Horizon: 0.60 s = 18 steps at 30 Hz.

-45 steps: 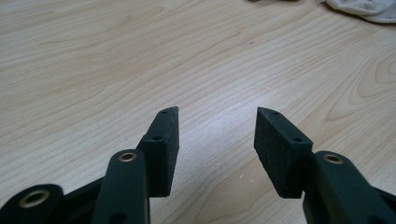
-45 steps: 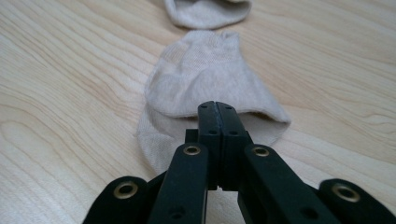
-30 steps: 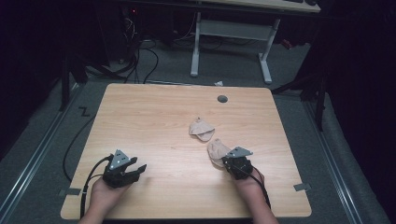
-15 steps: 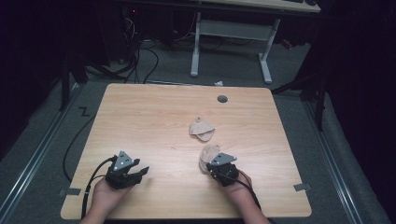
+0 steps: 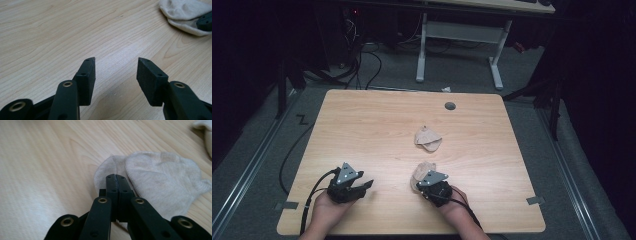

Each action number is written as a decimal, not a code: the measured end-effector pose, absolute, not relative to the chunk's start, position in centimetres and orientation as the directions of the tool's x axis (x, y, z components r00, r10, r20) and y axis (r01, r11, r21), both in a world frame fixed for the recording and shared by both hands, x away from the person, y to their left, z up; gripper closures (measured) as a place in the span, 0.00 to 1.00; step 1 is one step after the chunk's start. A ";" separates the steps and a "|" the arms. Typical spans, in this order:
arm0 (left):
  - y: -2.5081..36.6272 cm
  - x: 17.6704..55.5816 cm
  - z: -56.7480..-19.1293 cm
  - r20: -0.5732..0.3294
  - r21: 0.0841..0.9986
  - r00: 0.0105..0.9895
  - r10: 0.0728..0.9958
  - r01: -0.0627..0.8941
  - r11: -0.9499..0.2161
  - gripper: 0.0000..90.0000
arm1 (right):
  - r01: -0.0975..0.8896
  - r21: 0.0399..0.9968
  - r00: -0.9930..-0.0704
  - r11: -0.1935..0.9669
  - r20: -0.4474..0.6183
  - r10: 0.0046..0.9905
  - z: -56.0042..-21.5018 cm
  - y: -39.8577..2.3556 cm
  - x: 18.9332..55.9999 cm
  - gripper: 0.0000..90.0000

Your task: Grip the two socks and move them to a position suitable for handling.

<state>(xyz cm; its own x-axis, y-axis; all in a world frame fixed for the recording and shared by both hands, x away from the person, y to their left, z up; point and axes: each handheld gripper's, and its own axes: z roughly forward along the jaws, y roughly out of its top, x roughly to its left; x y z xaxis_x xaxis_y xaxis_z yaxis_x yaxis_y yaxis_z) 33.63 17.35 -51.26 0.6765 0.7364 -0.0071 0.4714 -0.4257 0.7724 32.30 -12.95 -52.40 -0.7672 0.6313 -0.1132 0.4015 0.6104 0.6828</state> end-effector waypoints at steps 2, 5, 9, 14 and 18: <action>17.3 33.6 -51.3 -0.006 0.774 0.677 0.736 0.469 -0.425 0.55 | 0.386 0.684 -0.781 0.619 -0.114 0.614 -52.4 -12.2 32.0 1.00; 17.2 33.6 -51.3 -0.004 0.772 0.679 0.734 0.468 -0.430 0.55 | 0.364 0.684 -0.800 0.632 -0.117 0.588 -52.4 -11.5 31.6 1.00; 17.1 33.6 -51.3 -0.002 0.770 0.683 0.730 0.467 -0.435 0.55 | 0.351 0.682 -0.817 0.642 -0.112 0.566 -52.4 -10.6 31.2 0.97; 17.1 33.6 -51.3 -0.001 0.770 0.683 0.730 0.467 -0.435 0.55 | 0.356 0.731 -0.794 0.582 -0.092 0.601 -51.2 -10.5 31.2 0.84; 17.0 33.6 -51.3 -0.002 0.770 0.685 0.729 0.466 -0.436 0.55 | 0.361 0.746 -0.754 0.560 -0.120 0.646 -50.8 -9.9 31.8 0.70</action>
<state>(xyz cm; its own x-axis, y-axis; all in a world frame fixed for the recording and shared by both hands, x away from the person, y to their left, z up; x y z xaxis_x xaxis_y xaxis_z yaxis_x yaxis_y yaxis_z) 33.58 16.98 -51.32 0.6849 0.7287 -0.0019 0.4659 -0.4359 0.7700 31.77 -9.86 -50.82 -0.7541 0.6457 -0.1200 0.3606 0.5598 0.7461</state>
